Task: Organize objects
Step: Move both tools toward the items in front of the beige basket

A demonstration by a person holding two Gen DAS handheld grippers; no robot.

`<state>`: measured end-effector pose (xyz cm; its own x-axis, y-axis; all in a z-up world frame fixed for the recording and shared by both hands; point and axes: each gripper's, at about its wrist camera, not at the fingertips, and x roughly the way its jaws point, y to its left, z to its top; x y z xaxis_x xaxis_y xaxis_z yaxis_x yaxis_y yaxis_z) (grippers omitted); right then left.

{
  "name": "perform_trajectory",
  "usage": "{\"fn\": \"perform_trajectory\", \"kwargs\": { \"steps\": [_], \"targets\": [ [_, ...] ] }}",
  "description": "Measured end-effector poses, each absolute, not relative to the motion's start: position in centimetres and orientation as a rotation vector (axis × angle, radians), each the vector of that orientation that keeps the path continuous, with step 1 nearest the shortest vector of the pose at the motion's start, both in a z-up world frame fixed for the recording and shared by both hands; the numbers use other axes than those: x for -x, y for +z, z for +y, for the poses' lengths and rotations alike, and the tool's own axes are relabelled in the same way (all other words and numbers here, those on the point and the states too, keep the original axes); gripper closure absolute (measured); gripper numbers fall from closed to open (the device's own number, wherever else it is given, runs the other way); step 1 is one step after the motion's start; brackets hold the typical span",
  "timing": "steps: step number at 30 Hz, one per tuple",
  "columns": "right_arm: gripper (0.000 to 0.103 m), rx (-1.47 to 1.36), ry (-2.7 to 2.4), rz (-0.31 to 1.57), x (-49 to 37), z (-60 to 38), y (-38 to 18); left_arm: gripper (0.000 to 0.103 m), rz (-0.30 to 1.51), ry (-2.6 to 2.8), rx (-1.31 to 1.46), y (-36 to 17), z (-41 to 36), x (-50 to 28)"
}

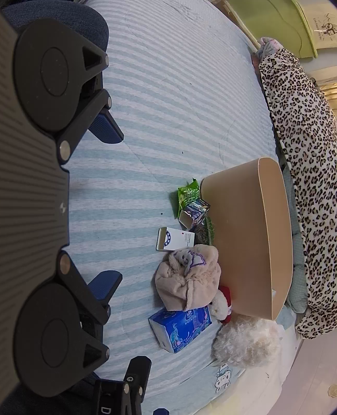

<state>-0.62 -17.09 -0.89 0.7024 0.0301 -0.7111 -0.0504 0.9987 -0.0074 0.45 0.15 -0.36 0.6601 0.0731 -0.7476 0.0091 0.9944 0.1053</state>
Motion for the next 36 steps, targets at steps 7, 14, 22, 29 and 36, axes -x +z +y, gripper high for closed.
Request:
{"fn": "perform_trajectory", "kwargs": {
  "steps": [7,14,22,29,36],
  "targets": [
    [0.000,0.029,0.042,0.793,0.61,-17.22,-0.81,0.000,0.850,0.037,-0.103,-0.38,0.09,-0.46],
    [0.000,0.031,0.041,0.795,0.55,-17.20,-0.81,0.000,0.851,0.035,-0.103,-0.42,0.15,-0.52],
    [0.000,0.036,0.036,0.803,0.41,-17.03,-0.91,0.000,0.852,0.036,-0.102,-0.45,0.19,-0.58],
    [0.000,0.037,0.032,0.804,0.31,-17.13,-1.01,0.000,0.846,0.038,-0.103,-0.48,0.36,-0.68],
    [0.000,0.036,0.022,0.814,-0.30,-17.17,-1.28,0.000,0.852,0.023,-0.119,-0.91,0.28,-1.35]
  ]
}}
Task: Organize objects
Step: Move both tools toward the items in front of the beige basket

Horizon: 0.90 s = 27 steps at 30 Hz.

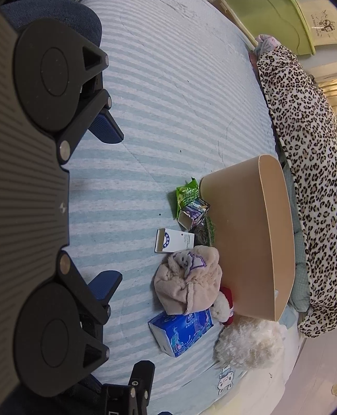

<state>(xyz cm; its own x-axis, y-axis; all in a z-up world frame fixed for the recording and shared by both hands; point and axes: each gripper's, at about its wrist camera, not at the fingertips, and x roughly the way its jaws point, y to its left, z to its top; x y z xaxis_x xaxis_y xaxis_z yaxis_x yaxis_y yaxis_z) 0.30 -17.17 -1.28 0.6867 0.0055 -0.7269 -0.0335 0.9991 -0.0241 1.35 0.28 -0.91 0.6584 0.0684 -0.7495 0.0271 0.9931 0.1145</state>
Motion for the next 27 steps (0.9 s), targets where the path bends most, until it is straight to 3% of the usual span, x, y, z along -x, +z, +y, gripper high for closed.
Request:
{"fn": "perform_trajectory", "kwargs": {
  "steps": [27],
  "targets": [
    [0.000,0.018,0.035,0.849,-6.0,-17.2,-4.6,0.000,0.860,0.018,-0.155,-4.5,-0.7,-8.8]
  ]
}}
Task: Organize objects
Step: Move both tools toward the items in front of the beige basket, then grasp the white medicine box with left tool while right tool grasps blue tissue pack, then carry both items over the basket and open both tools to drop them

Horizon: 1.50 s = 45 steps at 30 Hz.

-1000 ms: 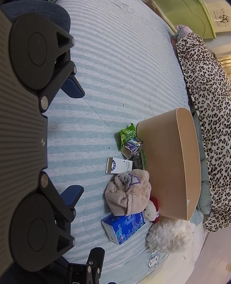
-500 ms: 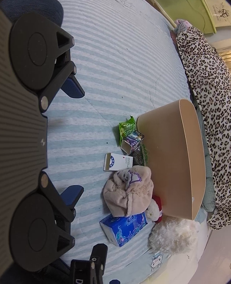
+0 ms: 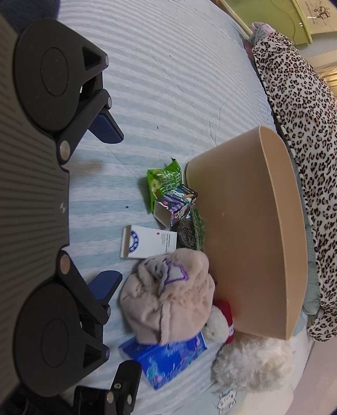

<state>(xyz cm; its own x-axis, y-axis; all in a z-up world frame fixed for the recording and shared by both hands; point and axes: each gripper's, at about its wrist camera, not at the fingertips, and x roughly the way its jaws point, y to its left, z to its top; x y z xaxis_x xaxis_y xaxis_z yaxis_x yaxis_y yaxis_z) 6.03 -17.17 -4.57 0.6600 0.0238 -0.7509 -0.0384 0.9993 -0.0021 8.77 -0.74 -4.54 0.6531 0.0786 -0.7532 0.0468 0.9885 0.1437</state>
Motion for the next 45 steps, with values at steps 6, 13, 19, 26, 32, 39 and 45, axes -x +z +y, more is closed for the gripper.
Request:
{"fn": "perform_trajectory", "kwargs": {
  "steps": [6,13,19,26,32,39,45],
  "targets": [
    [0.008,0.075,0.032,0.888,-7.9,-16.4,-6.6,0.000,0.845,0.016,-0.140,-7.0,-0.2,-10.5],
    [0.019,0.030,0.025,0.921,-8.7,-16.8,-8.3,0.003,0.781,-0.032,-0.124,-7.5,0.2,-11.0],
    [0.038,0.010,0.044,0.894,-8.9,-16.7,-8.5,0.041,0.752,-0.127,-0.123,-7.4,-0.5,-10.8],
    [0.040,-0.004,0.055,0.879,-8.5,-16.7,-8.2,0.071,0.751,-0.187,-0.140,-7.0,-0.9,-10.5],
    [0.040,-0.013,0.039,0.841,-7.8,-17.0,-7.1,0.071,0.743,-0.190,-0.145,-5.9,-0.9,-9.3],
    [0.040,-0.037,0.027,0.757,-6.9,-17.6,-4.2,0.071,0.664,-0.194,-0.115,-2.6,0.1,-7.6],
    [0.040,-0.060,0.034,0.671,-7.5,-17.8,-1.2,0.071,0.588,-0.174,-0.078,0.4,1.5,-7.5]
  ]
}}
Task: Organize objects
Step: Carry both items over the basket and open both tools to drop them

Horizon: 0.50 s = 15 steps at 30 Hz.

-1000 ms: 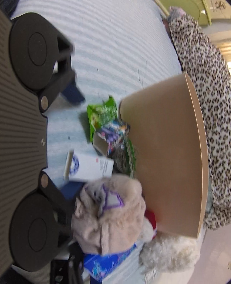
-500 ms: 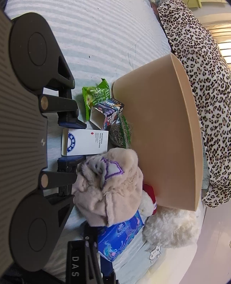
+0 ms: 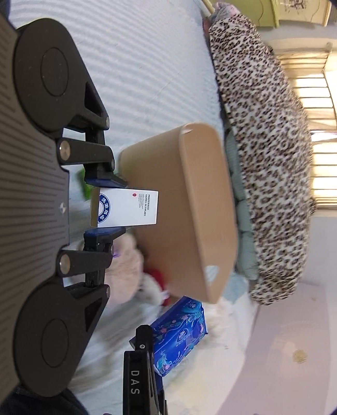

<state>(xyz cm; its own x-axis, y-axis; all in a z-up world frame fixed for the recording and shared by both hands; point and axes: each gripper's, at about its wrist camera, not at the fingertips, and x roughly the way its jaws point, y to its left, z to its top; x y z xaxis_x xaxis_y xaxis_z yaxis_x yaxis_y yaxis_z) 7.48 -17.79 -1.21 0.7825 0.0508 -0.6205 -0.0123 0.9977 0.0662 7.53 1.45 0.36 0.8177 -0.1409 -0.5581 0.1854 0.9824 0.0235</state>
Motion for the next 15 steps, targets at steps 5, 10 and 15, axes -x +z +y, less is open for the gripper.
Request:
{"fn": "perform_trajectory", "kwargs": {
  "steps": [5,10,15],
  "targets": [
    [0.040,-0.074,0.050,0.611,-9.2,-17.3,1.0,0.071,0.511,-0.126,-0.069,3.1,2.7,-9.9],
    [0.040,-0.072,0.074,0.562,-11.7,-16.3,2.6,0.071,0.462,-0.090,-0.075,5.2,3.6,-13.4],
    [0.040,-0.062,0.095,0.543,-14.4,-15.1,3.5,0.071,0.490,-0.077,-0.065,5.1,3.7,-18.0]
  ]
}}
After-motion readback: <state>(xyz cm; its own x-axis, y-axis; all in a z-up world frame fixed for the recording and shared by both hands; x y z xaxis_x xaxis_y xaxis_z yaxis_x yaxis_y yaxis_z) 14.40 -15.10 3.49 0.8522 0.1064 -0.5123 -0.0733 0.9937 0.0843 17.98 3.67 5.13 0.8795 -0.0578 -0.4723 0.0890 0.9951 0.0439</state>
